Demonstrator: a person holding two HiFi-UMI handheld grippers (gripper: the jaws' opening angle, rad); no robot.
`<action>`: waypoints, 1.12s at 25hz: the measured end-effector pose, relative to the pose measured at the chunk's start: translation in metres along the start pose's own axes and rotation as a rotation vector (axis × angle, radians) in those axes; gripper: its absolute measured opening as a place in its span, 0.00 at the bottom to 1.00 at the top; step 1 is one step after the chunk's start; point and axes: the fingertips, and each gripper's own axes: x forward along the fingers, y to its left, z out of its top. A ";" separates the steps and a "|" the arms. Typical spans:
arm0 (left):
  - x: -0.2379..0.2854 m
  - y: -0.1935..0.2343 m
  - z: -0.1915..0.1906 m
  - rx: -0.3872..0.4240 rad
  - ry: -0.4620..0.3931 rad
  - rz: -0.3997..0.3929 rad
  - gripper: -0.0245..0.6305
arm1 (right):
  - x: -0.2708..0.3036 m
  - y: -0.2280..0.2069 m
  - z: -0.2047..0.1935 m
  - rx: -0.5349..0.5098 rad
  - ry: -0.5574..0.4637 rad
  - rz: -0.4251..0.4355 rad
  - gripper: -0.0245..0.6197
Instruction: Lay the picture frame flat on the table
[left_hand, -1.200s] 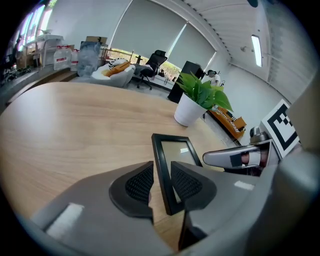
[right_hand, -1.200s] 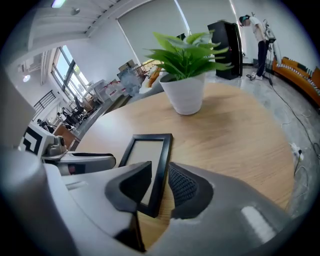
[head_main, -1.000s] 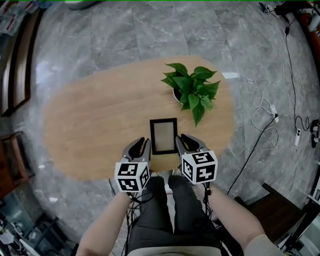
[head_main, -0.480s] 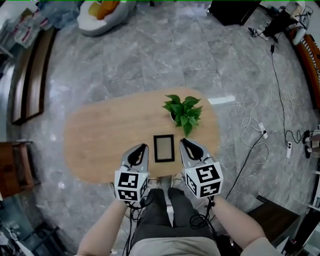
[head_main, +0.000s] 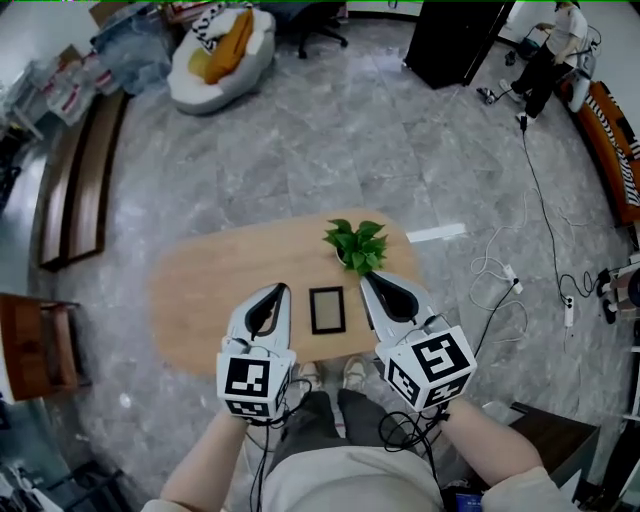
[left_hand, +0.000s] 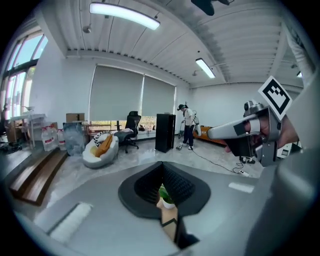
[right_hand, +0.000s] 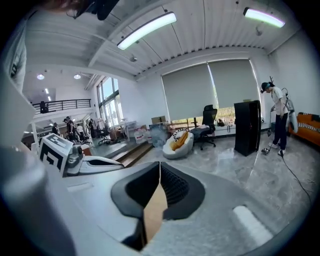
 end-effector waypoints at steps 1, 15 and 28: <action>-0.007 -0.001 0.015 0.013 -0.026 0.003 0.07 | -0.006 0.004 0.014 -0.008 -0.026 0.003 0.05; -0.110 -0.046 0.164 0.278 -0.314 0.019 0.07 | -0.109 0.059 0.150 -0.123 -0.311 0.017 0.05; -0.165 -0.071 0.190 0.392 -0.429 0.011 0.07 | -0.177 0.099 0.177 -0.328 -0.424 -0.007 0.04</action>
